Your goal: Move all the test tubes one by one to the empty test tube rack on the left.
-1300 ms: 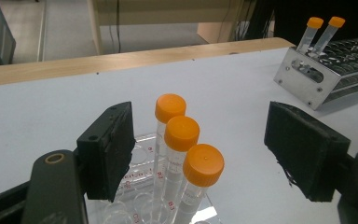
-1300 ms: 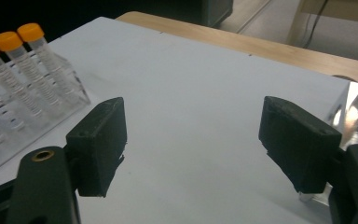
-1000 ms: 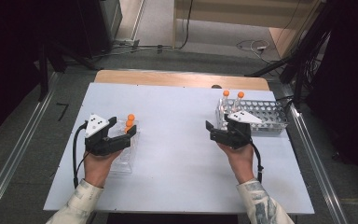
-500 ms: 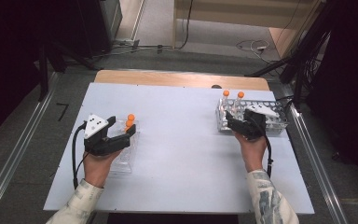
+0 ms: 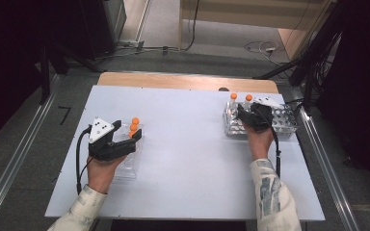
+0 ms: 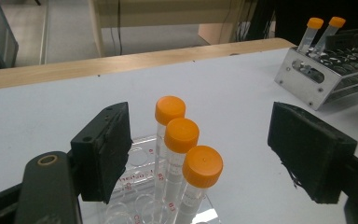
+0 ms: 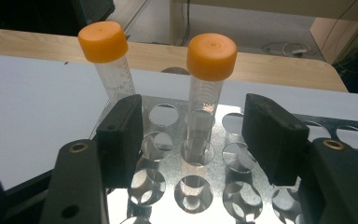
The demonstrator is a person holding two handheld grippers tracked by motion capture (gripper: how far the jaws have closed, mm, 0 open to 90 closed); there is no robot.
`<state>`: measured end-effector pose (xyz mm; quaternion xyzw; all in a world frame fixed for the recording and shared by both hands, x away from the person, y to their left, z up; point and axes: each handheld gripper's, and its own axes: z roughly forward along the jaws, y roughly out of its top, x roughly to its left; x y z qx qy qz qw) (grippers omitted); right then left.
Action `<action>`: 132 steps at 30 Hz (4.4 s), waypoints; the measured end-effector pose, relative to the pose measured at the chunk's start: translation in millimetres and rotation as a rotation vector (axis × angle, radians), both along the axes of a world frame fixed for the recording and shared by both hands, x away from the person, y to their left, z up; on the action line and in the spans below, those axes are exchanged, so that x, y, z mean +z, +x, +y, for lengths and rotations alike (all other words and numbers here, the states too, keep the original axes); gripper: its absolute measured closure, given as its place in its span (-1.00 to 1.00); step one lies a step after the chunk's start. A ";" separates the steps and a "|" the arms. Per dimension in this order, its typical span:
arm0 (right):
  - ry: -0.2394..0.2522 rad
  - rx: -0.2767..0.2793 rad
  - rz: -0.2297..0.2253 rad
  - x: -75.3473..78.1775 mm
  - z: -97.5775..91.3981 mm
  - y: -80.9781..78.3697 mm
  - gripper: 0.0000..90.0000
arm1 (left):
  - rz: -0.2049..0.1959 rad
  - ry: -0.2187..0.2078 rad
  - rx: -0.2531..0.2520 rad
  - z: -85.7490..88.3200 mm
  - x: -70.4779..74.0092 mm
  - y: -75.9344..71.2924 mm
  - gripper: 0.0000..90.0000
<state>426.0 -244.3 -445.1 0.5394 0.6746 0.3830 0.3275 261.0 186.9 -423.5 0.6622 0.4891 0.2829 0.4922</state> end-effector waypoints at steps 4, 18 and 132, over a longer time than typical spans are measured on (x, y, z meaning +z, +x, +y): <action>-0.002 -0.004 0.007 -1.5 -0.4 5.9 0.00 | 0.002 0.004 -0.003 -0.7 -0.3 -0.1 -0.52; 0.018 -0.021 0.029 -3.9 -4.6 15.8 0.51 | 0.006 0.008 -0.008 -3.1 -0.9 0.1 -0.51; 0.001 0.812 0.058 0.4 164.6 -152.1 0.60 | -0.002 0.025 -0.315 -75.8 0.7 -23.4 -0.18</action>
